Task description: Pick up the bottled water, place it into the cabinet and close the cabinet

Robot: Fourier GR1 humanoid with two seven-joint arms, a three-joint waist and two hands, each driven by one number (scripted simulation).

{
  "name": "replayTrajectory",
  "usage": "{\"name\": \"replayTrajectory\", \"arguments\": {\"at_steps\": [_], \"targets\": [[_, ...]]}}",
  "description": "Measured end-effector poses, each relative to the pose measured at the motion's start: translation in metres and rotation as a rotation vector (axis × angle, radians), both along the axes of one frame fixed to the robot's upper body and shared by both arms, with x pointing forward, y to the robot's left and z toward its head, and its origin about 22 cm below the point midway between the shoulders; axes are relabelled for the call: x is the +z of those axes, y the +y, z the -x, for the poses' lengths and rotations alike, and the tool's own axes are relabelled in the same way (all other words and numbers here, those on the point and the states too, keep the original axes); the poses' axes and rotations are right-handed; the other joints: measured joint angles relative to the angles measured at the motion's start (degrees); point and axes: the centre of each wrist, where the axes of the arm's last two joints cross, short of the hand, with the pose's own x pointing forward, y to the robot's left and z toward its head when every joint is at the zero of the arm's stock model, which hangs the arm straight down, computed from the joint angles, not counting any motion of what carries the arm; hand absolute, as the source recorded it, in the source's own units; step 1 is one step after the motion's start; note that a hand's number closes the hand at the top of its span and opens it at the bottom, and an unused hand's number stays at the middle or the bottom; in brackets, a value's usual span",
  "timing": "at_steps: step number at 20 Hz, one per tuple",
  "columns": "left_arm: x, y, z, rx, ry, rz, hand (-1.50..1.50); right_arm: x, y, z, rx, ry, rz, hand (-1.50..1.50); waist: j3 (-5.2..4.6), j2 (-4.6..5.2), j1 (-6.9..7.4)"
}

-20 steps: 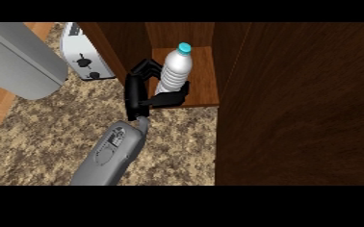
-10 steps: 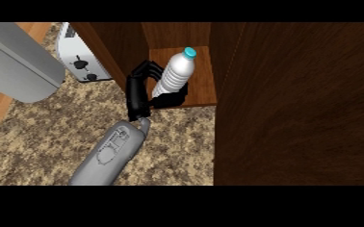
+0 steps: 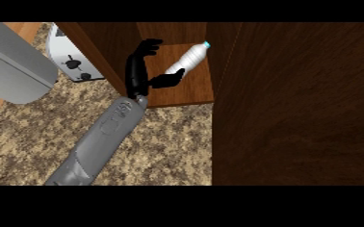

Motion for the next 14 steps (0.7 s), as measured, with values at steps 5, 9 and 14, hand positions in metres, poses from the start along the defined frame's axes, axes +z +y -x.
{"name": "replayTrajectory", "arguments": {"at_steps": [5,9,14], "targets": [[0.008,0.004,-0.029,-0.005,0.044,-0.029,-1.5,0.003,0.002,0.001,-0.005,-0.005,0.001,-1.5,-0.18,0.49,-0.17],[0.007,0.004,-0.038,-0.006,0.05,-0.023,-1.5,0.004,0.004,0.0,-0.002,-0.012,-0.002,-1.5,-0.05,0.33,0.02],[0.005,0.002,-0.042,-0.028,0.028,0.022,-1.5,0.001,0.001,0.0,-0.01,-0.014,-0.004,-1.5,0.18,-0.16,0.37]]}}
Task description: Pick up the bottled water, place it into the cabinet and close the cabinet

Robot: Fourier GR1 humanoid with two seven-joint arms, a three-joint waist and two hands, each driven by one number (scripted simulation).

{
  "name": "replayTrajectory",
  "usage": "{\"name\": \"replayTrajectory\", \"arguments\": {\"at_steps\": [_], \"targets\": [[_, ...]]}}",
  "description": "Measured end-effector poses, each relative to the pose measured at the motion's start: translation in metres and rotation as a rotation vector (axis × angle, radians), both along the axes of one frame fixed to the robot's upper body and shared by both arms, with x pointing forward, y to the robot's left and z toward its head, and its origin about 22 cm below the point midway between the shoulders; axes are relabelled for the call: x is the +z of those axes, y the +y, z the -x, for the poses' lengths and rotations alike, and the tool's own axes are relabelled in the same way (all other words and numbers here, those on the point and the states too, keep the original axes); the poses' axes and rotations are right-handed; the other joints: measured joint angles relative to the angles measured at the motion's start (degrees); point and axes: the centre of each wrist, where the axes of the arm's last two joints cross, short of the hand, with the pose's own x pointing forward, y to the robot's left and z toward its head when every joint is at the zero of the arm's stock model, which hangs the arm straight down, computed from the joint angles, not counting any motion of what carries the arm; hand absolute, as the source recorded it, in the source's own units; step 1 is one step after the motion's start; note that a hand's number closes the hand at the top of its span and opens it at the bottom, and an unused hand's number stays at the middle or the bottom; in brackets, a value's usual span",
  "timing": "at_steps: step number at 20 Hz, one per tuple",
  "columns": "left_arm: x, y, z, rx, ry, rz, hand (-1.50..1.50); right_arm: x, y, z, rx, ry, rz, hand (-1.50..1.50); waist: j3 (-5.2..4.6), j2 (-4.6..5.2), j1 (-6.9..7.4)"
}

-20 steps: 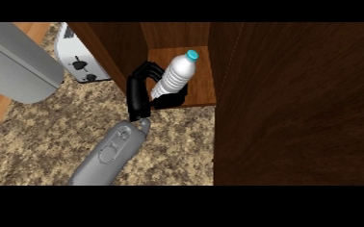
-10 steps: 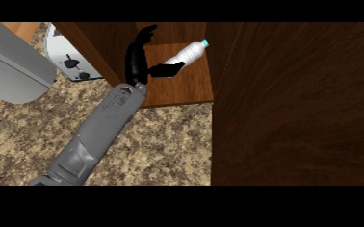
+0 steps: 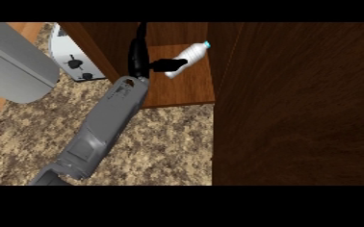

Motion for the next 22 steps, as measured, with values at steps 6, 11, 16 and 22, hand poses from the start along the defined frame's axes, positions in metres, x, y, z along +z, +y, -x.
{"name": "replayTrajectory", "arguments": {"at_steps": [6,11,16,22], "targets": [[0.006,-0.004,-0.005,-0.099,-0.072,0.154,-1.5,-0.001,-0.004,0.003,-0.012,-0.004,0.011,-1.5,-0.2,0.01,0.81],[0.009,-0.011,-0.006,-0.205,-0.154,0.24,-1.5,0.002,-0.004,0.003,-0.028,-0.005,0.016,-1.5,-0.19,0.04,1.71],[0.009,-0.016,-0.002,-0.317,-0.195,0.291,-1.5,0.002,-0.003,0.008,-0.049,0.003,0.019,-1.5,-0.12,-0.15,2.53],[0.005,-0.014,0.01,-0.381,-0.219,0.348,-1.5,0.004,0.0,0.015,-0.071,0.013,0.022,-1.5,-0.24,-0.63,3.96]]}}
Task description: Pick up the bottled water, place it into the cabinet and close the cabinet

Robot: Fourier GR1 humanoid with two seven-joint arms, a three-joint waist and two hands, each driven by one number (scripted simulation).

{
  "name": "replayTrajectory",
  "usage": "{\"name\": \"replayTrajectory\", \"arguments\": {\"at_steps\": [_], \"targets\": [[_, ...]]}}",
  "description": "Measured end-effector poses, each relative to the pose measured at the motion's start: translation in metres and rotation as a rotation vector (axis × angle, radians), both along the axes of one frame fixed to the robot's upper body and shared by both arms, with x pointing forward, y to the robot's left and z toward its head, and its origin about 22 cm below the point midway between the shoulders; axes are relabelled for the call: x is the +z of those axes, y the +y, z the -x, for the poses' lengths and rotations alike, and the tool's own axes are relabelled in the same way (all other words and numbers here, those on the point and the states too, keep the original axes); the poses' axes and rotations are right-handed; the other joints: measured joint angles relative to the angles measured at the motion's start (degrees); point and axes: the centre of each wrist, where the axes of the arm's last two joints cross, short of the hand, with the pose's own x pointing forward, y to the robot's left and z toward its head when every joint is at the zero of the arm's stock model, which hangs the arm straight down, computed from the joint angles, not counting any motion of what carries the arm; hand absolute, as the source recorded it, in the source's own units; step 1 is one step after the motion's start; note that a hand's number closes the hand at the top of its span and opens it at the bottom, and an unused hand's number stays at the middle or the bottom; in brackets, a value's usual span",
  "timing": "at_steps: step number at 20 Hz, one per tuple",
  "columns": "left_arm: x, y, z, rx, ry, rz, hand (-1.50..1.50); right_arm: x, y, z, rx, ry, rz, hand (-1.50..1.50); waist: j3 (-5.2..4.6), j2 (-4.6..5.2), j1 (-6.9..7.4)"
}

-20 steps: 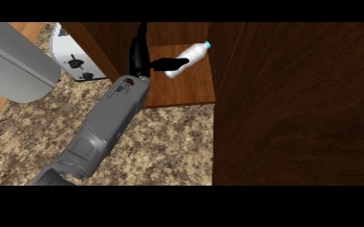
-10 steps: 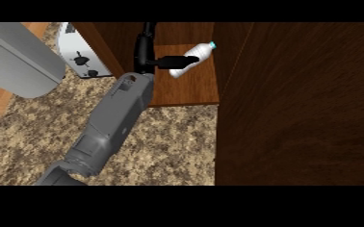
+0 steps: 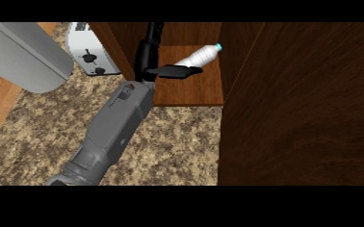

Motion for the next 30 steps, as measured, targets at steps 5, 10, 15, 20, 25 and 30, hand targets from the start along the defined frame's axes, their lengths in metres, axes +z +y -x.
{"name": "replayTrajectory", "arguments": {"at_steps": [5,10,15,20,25,30], "targets": [[0.002,-0.002,0.015,-0.081,0.006,0.049,-1.5,0.004,0.001,0.004,-0.005,0.002,-0.001,-1.5,-0.01,-0.06,0.56],[-0.002,0.0,0.046,-0.131,0.02,0.103,-1.5,0.007,0.001,0.005,-0.01,0.005,0.0,-1.5,0.02,-0.41,1.35],[0.001,0.016,0.087,-0.117,0.023,0.163,-1.5,0.01,0.0,0.008,-0.001,0.009,0.004,-1.5,-0.05,-0.53,1.65],[0.015,0.032,0.137,-0.111,0.007,0.201,-1.5,0.012,0.005,0.008,0.015,0.007,0.004,-1.5,-0.1,-0.44,1.5],[0.029,0.043,0.187,-0.141,0.019,0.238,-1.5,0.016,0.007,0.007,0.038,-0.01,0.035,-1.5,-0.13,-0.33,1.24],[0.04,0.056,0.223,-0.164,0.014,0.257,-1.5,0.021,0.002,0.016,0.144,-0.006,0.128,1.5,-0.15,-0.32,1.09]]}}
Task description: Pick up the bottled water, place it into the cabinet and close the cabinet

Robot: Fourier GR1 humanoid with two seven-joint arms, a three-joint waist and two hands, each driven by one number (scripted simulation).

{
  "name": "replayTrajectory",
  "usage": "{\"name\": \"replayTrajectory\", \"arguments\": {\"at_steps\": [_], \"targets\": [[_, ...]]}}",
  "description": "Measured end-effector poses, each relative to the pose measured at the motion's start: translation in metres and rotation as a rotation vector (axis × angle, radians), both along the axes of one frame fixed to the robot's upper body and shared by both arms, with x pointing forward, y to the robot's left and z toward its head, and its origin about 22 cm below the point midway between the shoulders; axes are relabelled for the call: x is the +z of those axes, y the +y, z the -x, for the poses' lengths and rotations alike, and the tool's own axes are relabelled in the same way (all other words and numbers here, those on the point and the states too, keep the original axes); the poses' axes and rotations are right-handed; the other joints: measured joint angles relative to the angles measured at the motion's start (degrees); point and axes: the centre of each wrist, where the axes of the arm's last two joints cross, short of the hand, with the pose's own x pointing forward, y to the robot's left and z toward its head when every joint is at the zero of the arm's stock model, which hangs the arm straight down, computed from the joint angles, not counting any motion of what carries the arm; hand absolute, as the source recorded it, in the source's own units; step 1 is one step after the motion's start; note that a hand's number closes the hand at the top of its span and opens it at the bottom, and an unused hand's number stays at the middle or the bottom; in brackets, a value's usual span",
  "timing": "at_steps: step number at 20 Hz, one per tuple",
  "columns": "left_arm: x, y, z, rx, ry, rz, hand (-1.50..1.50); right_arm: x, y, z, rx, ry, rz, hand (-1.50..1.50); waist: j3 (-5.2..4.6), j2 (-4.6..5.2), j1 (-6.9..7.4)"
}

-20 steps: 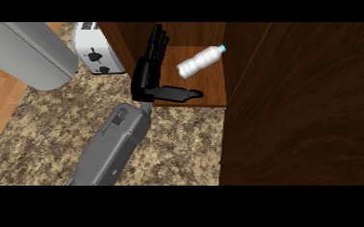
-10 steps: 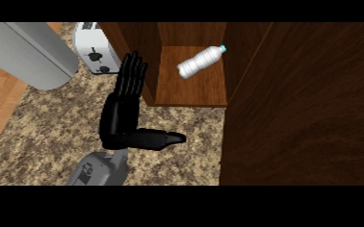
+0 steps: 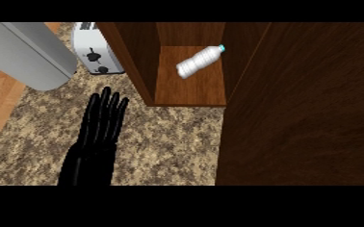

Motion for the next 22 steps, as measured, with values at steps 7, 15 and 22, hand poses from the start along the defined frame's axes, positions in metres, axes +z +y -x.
{"name": "replayTrajectory", "arguments": {"at_steps": [7,15,22], "targets": [[0.006,0.029,0.042,0.056,-0.026,0.012,-1.5,0.008,0.011,0.002,0.17,-0.01,0.123,1.5,0.01,0.32,0.6],[0.007,0.071,0.076,0.116,-0.042,0.018,-1.5,0.021,0.013,0.002,0.251,-0.056,0.256,1.5,0.11,0.59,0.85],[0.014,0.098,0.098,0.114,-0.034,0.012,-1.5,0.036,0.017,0.001,0.254,-0.053,0.361,1.5,0.09,0.62,1.73]]}}
